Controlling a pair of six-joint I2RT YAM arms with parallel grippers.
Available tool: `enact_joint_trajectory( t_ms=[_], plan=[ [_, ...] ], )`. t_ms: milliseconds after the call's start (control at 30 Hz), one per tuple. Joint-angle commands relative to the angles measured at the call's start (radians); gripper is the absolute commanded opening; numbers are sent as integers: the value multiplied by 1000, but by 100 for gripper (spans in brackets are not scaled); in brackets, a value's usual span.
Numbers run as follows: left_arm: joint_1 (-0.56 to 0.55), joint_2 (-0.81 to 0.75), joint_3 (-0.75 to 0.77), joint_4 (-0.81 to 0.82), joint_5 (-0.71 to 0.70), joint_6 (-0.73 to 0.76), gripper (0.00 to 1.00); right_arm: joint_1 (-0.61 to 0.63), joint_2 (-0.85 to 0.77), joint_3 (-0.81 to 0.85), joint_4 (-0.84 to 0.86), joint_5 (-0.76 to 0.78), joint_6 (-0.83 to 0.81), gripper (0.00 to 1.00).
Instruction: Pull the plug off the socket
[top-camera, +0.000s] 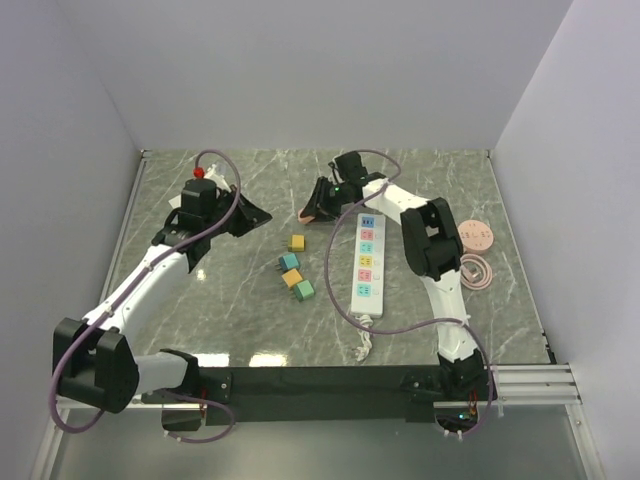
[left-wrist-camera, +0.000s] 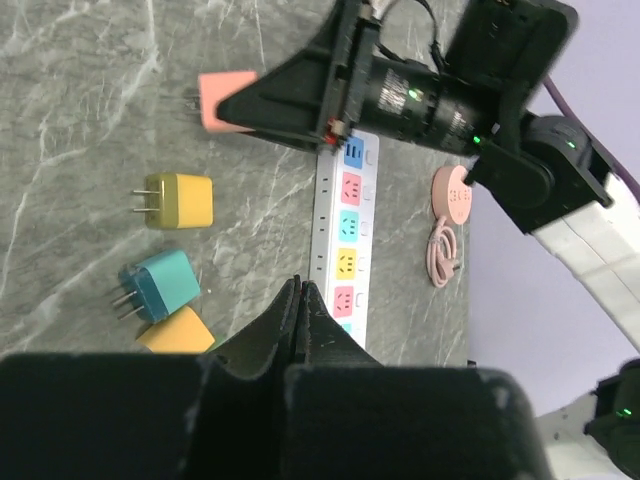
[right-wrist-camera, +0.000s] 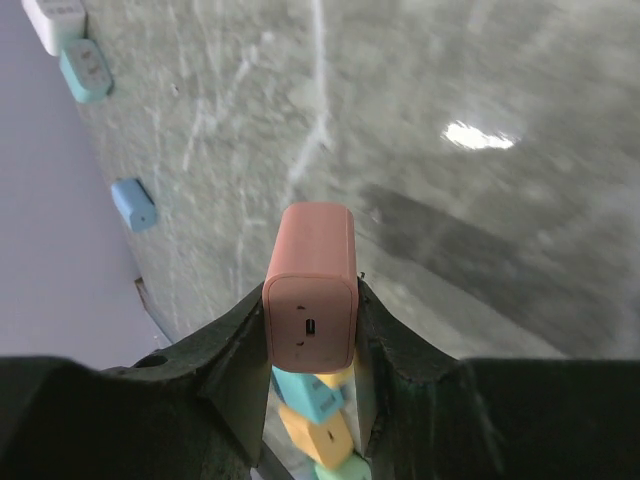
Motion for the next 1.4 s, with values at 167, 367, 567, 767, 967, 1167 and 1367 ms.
enact_joint_trajectory(
  t_ms=[167, 367, 567, 767, 967, 1167, 1367],
  plan=[
    [20, -56, -1, 7, 37, 25, 13, 61, 166, 267, -66, -47, 46, 0],
    [26, -80, -4, 5, 36, 28, 34, 77, 160, 257, -74, -11, 52, 28],
    [30, -106, -8, -7, 25, 36, 65, 71, 45, 208, -129, 38, -16, 71],
    [32, -124, 9, -39, -3, 62, 85, 40, -216, 88, -165, 132, -104, 91],
    [32, -127, 53, -90, -21, 125, 88, 31, -582, -230, -149, 293, -229, 93],
    [32, -89, 38, -88, 51, 169, 82, 35, -805, -519, -203, 480, -227, 95],
    [29, -18, -22, -46, 134, 143, 75, 86, -807, -621, -316, 728, -195, 96]
  ],
)
